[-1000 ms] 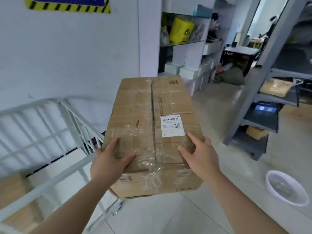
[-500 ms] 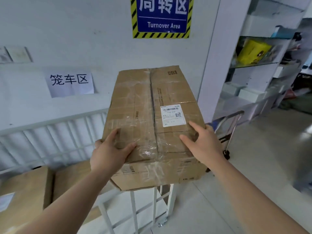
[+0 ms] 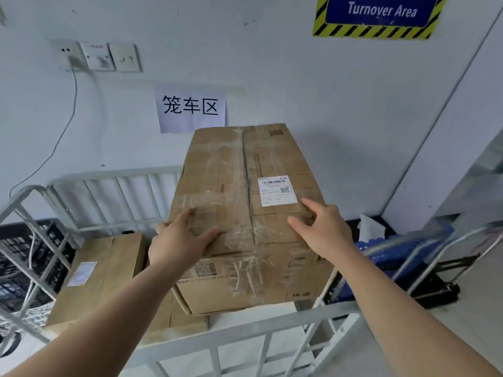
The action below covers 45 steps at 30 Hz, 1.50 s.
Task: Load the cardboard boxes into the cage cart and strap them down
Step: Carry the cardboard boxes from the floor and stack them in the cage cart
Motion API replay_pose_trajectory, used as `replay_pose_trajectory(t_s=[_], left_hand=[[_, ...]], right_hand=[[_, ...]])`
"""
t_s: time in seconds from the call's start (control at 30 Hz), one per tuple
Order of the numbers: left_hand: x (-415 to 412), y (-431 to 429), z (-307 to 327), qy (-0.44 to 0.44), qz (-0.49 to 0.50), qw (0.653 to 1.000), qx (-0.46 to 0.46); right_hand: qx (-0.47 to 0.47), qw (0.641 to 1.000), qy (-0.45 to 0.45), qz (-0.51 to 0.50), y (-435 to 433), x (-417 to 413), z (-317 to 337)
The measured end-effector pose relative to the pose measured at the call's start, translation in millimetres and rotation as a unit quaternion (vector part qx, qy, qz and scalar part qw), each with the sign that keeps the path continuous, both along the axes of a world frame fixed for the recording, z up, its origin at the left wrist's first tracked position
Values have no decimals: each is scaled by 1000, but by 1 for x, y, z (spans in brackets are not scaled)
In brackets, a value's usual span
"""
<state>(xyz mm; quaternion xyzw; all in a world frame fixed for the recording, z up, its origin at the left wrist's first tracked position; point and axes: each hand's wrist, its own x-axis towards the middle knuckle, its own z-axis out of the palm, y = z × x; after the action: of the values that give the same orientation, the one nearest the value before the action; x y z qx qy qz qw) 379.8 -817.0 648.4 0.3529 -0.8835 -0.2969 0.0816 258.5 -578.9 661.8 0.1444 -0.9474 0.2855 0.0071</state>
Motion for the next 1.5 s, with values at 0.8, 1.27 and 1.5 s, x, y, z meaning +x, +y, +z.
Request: replay_pose_trajectory(t_s=[0.8, 1.27, 1.5], left_hand=[[-193, -85, -243, -189, 44, 974, 114], [-237, -92, -429, -222, 73, 960, 155], [-246, -86, -505, -221, 91, 959, 150]], right_hand=[[103, 976, -188, 26, -92, -211, -232], [109, 966, -233, 25, -107, -272, -425], [93, 968, -230, 27, -107, -280, -503]])
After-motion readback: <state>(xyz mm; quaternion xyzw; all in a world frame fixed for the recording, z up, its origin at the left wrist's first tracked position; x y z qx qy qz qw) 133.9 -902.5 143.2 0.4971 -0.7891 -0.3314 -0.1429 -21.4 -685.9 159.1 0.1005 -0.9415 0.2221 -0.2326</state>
